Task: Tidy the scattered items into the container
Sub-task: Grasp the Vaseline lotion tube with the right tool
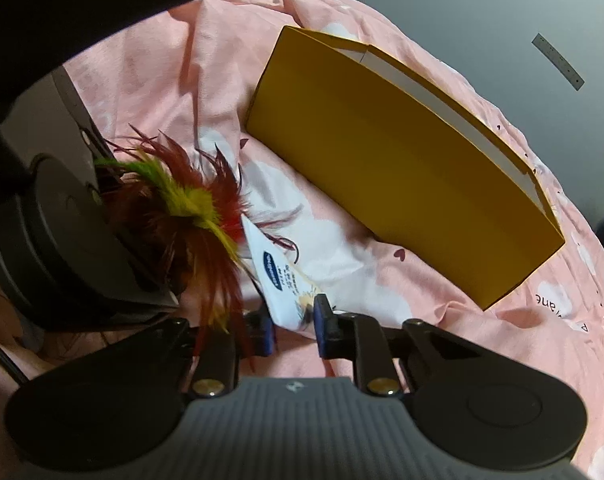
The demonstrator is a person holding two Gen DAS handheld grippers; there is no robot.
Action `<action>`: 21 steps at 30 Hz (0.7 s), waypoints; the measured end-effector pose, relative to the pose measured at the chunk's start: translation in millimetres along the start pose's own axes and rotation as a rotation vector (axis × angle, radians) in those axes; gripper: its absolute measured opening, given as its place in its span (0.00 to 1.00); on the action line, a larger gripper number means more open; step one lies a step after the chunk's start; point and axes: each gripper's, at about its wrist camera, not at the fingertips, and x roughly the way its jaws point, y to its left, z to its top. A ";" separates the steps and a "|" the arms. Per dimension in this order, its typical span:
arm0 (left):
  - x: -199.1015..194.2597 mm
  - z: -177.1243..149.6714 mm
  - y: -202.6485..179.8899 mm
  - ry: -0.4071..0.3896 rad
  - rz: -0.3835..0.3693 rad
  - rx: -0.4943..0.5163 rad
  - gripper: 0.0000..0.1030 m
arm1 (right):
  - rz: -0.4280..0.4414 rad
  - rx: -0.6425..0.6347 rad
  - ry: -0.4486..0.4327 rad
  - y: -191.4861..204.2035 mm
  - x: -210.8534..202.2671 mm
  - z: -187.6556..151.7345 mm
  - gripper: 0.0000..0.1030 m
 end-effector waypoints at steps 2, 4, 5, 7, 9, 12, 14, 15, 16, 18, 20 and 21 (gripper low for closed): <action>-0.9 0.4 0.1 -0.002 -0.004 0.001 0.18 | -0.006 0.009 -0.001 -2.0 -0.5 0.4 0.16; -3.4 0.4 1.3 -0.014 -0.010 -0.002 0.17 | -0.006 0.031 -0.004 -6.7 -3.1 1.2 0.14; -4.9 0.7 2.2 -0.021 -0.018 -0.007 0.17 | 0.002 0.050 -0.005 -10.8 -5.0 1.8 0.14; -7.1 1.6 3.7 -0.030 -0.029 -0.017 0.17 | 0.028 0.104 -0.003 -21.4 -8.6 3.1 0.14; -7.8 2.6 3.8 -0.037 -0.035 -0.017 0.17 | 0.059 0.161 0.007 -31.9 -10.4 4.9 0.14; -6.2 3.4 4.5 -0.033 -0.030 -0.018 0.17 | 0.080 0.214 0.018 -40.3 -6.2 5.4 0.14; -5.7 3.9 6.2 -0.037 -0.023 -0.027 0.18 | 0.082 0.241 0.025 -44.1 -2.1 4.6 0.15; -5.5 4.8 7.2 -0.042 -0.017 -0.033 0.18 | 0.087 0.256 0.025 -46.2 -0.8 4.5 0.15; -4.5 6.1 8.2 -0.049 -0.015 -0.039 0.18 | 0.092 0.266 0.021 -47.7 -0.1 4.6 0.15; -7.4 9.3 8.3 -0.065 -0.024 -0.048 0.19 | 0.091 0.271 0.011 -49.4 1.3 5.7 0.15; -4.2 11.5 3.7 -0.079 -0.028 -0.049 0.21 | 0.086 0.276 0.003 -51.1 2.6 6.4 0.16; 2.7 15.9 2.2 -0.082 -0.027 -0.047 0.21 | 0.085 0.282 -0.001 -52.5 3.5 6.5 0.16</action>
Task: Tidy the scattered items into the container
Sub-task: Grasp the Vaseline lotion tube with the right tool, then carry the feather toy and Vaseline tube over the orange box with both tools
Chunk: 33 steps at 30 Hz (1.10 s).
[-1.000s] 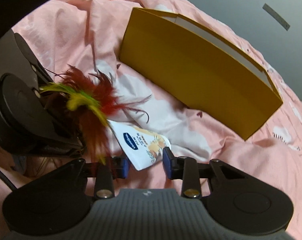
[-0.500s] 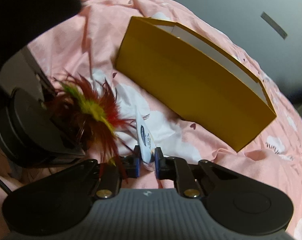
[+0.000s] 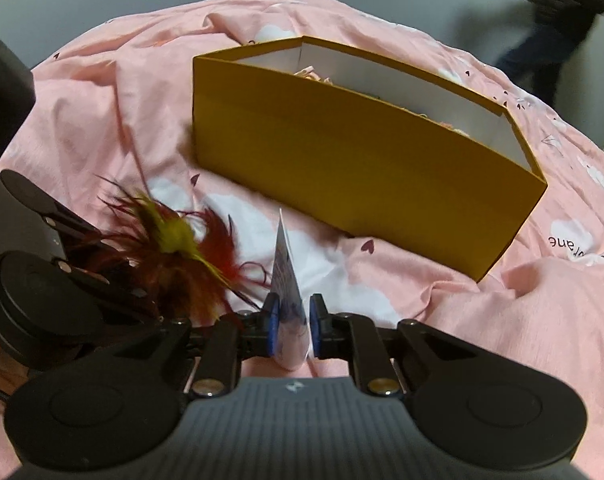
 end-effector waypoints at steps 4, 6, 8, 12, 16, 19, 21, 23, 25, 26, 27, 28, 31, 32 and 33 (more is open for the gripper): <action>11.1 6.0 1.0 -0.003 -0.001 -0.006 0.21 | 0.004 0.022 -0.007 -5.4 3.3 1.4 0.16; 13.2 6.1 2.3 -0.007 -0.004 -0.015 0.21 | 0.006 0.025 -0.006 -6.6 5.3 1.6 0.16; 12.8 6.7 3.5 -0.011 -0.017 -0.020 0.21 | 0.009 0.028 0.000 -7.9 6.6 1.7 0.17; 8.3 6.1 3.0 -0.035 -0.042 -0.013 0.19 | 0.017 0.053 0.000 -12.7 4.2 2.5 0.15; 2.2 7.1 -1.1 -0.061 -0.059 0.004 0.17 | 0.022 0.077 0.003 -16.1 1.6 4.0 0.14; -2.2 9.4 -3.1 -0.068 -0.062 0.006 0.17 | 0.032 0.095 0.012 -18.4 0.0 6.2 0.14; -4.5 12.2 -2.2 -0.066 -0.075 -0.005 0.16 | 0.036 0.111 0.014 -21.1 -2.0 7.4 0.14; -6.0 15.3 -1.3 -0.057 -0.086 -0.011 0.16 | 0.044 0.129 0.017 -24.7 -4.1 9.0 0.14; -7.9 19.7 -4.2 -0.052 -0.092 -0.001 0.16 | 0.057 0.153 0.038 -28.9 -4.3 11.3 0.14; -9.2 22.4 -5.1 -0.053 -0.096 0.005 0.16 | 0.065 0.166 0.050 -31.5 -4.3 12.2 0.14; -11.3 25.4 -6.6 -0.053 -0.103 0.013 0.16 | 0.073 0.177 0.059 -34.1 -4.5 13.4 0.14; -14.1 28.1 -7.4 -0.053 -0.110 0.020 0.16 | 0.080 0.187 0.066 -36.6 -4.9 14.6 0.14; -19.7 39.6 -11.3 -0.057 -0.132 0.038 0.16 | 0.101 0.226 0.091 -46.5 -7.8 19.0 0.14; -22.3 43.8 -13.7 -0.059 -0.137 0.044 0.16 | 0.108 0.237 0.095 -50.2 -9.3 20.7 0.14; -24.1 47.6 -14.6 -0.059 -0.142 0.049 0.16 | 0.116 0.248 0.098 -53.6 -11.0 22.3 0.14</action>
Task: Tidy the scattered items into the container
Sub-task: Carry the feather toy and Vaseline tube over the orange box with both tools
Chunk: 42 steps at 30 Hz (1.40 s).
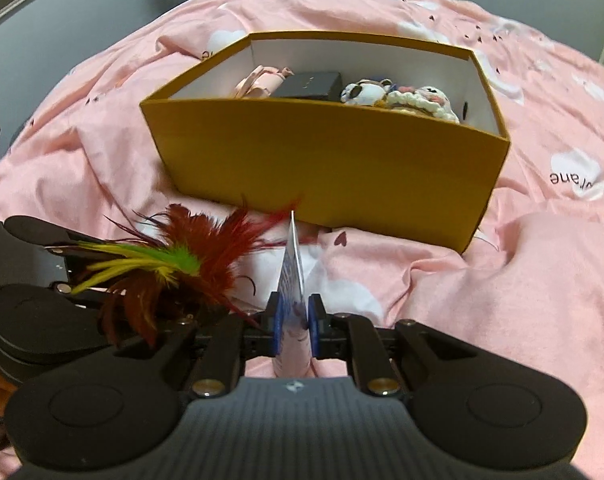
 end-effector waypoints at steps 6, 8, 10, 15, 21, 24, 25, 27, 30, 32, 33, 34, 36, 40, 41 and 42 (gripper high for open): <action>-2.2 22.1 -7.8 0.012 -0.047 0.047 0.16 | 0.038 0.048 0.023 -14.1 -11.9 18.8 0.14; 2.2 33.2 -13.9 0.014 -0.061 0.072 0.16 | 0.049 0.061 0.028 -18.6 -15.4 25.6 0.14; -1.0 45.4 -18.6 0.007 -0.073 0.100 0.16 | 0.058 0.069 0.035 -23.1 -19.6 33.5 0.14; -19.2 73.3 -23.7 -0.039 -0.082 0.157 0.16 | 0.056 0.047 0.012 -32.2 -39.4 57.9 0.14; -42.2 113.4 -25.2 -0.153 -0.077 0.217 0.16 | 0.035 0.019 -0.082 -44.8 -71.2 94.9 0.14; -44.5 130.8 -24.7 -0.217 -0.063 0.231 0.16 | 0.021 0.013 -0.136 -49.9 -81.2 112.8 0.14; -43.6 135.8 -24.2 -0.235 -0.066 0.232 0.16 | 0.013 0.015 -0.153 -52.2 -82.9 118.9 0.14; -40.1 145.4 -22.9 -0.266 -0.078 0.222 0.16 | -0.009 0.019 -0.184 -57.4 -83.7 130.4 0.14; -22.0 155.5 -18.5 -0.285 -0.105 0.188 0.16 | -0.040 0.040 -0.186 -67.1 -71.4 145.1 0.14; -2.1 159.9 -15.1 -0.272 -0.118 0.173 0.16 | -0.061 0.046 -0.162 -73.1 -54.9 151.3 0.14; 7.8 161.0 -13.6 -0.257 -0.124 0.165 0.16 | -0.070 0.047 -0.145 -75.4 -45.7 152.7 0.14; 18.9 161.3 -12.1 -0.241 -0.130 0.161 0.16 | -0.076 0.047 -0.128 -78.0 -37.0 153.3 0.14; 36.2 160.6 -7.0 -0.212 -0.141 0.155 0.16 | -0.085 0.039 -0.096 -80.7 -19.8 152.1 0.14; 66.2 155.5 -1.3 -0.158 -0.135 0.176 0.16 | -0.095 0.027 -0.033 -86.6 7.7 149.3 0.14; 71.5 154.0 -0.4 -0.150 -0.134 0.182 0.16 | -0.097 0.021 -0.020 -86.8 12.6 148.4 0.14; 75.9 153.3 0.7 -0.143 -0.135 0.185 0.16 | -0.099 0.014 -0.007 -87.0 17.3 147.7 0.14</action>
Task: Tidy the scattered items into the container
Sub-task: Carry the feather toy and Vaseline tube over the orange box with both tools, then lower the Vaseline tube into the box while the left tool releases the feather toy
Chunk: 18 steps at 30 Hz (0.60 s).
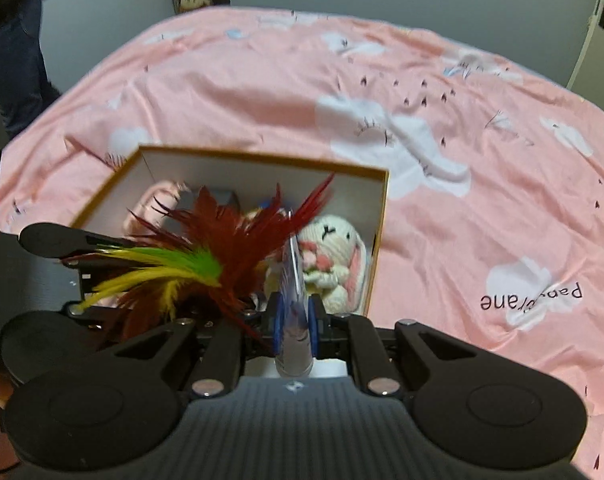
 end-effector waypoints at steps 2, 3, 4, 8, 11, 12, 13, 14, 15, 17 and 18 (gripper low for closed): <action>7.8 -2.3 3.8 0.012 -0.003 -0.002 0.16 | 0.000 -0.015 0.020 0.2 7.9 -0.8 0.14; 9.9 -3.4 4.2 0.014 -0.005 0.000 0.16 | 0.003 -0.023 0.028 0.3 10.9 -1.2 0.14; 12.5 -4.8 5.1 0.019 -0.009 0.001 0.16 | 0.006 -0.030 0.036 0.7 13.4 -1.4 0.14; 17.6 -9.7 6.2 0.034 -0.011 -0.007 0.16 | 0.010 -0.043 0.075 0.6 25.1 -1.8 0.14; 19.3 -9.6 7.7 0.041 -0.005 -0.017 0.17 | -0.005 -0.051 0.096 0.2 31.8 -4.0 0.14; 19.6 -9.7 8.3 0.046 -0.009 -0.017 0.17 | -0.009 -0.054 0.104 -0.6 34.2 -4.5 0.14; 20.1 -9.4 10.0 0.052 -0.010 -0.023 0.18 | -0.010 -0.057 0.109 -0.8 35.3 -5.2 0.14; 20.6 -8.9 11.8 0.060 -0.012 -0.032 0.18 | -0.008 -0.061 0.109 -0.7 35.4 -5.5 0.14; 20.5 -8.9 12.9 0.064 -0.016 -0.038 0.19 | -0.008 -0.065 0.109 -0.3 34.6 -5.6 0.14; 20.0 -8.4 13.9 0.069 -0.023 -0.049 0.23 | -0.012 -0.067 0.110 -0.8 33.8 -4.6 0.15; 19.3 -8.6 14.0 0.069 -0.023 -0.051 0.25 | -0.013 -0.067 0.110 -1.4 33.4 -3.7 0.15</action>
